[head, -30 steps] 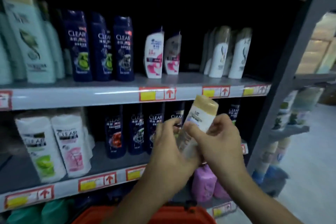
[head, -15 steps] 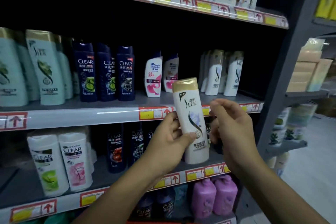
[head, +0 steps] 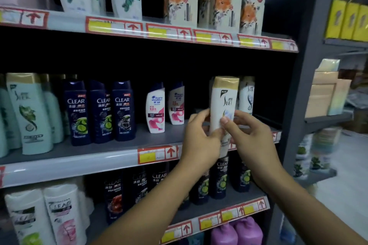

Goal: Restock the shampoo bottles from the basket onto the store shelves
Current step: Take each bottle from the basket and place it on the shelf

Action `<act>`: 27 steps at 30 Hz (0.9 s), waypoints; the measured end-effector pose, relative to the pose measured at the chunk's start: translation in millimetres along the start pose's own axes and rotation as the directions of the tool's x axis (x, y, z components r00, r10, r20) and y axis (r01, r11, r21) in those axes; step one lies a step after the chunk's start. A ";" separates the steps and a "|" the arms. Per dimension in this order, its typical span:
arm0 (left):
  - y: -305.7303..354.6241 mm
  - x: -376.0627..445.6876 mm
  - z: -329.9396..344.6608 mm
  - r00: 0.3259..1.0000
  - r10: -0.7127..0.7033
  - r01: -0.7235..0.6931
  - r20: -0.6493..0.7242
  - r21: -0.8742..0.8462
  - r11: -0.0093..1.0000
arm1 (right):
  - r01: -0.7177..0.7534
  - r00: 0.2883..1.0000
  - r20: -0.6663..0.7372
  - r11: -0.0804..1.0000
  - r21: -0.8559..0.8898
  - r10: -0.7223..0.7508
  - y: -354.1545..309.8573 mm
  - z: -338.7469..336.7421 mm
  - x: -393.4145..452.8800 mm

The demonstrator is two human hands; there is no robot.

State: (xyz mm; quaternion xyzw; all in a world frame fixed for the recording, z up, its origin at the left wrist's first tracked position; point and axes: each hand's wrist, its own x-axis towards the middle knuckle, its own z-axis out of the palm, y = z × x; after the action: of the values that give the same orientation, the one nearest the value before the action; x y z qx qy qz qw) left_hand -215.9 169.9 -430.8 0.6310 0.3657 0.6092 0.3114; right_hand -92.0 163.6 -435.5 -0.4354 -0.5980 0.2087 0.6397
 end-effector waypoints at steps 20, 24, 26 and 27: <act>-73.9 152.1 110.1 0.984 -0.062 0.086 -0.166 0.138 0.987 | -0.024 0.990 -0.141 1.000 0.001 0.024 122.5 -14.7 161.7; -73.9 152.8 109.3 0.980 -0.081 0.109 -0.183 0.148 0.983 | -0.031 0.987 -0.156 0.999 -0.020 0.028 117.9 -11.0 157.4; -68.7 149.1 106.4 0.979 -0.092 0.124 -0.180 0.173 0.977 | -0.041 0.987 -0.158 0.999 -0.015 0.038 113.8 -9.0 152.3; -67.1 147.7 104.7 0.979 -0.093 0.126 -0.180 0.185 0.975 | -0.050 0.987 -0.154 0.999 -0.012 0.048 112.6 -8.1 150.0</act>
State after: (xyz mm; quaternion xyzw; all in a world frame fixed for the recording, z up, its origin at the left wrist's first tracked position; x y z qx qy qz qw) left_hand -118.5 335.7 -413.8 0.5829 0.4832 0.6040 0.2488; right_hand -26.1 339.4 -438.0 -0.4696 -0.5377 0.1855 0.6752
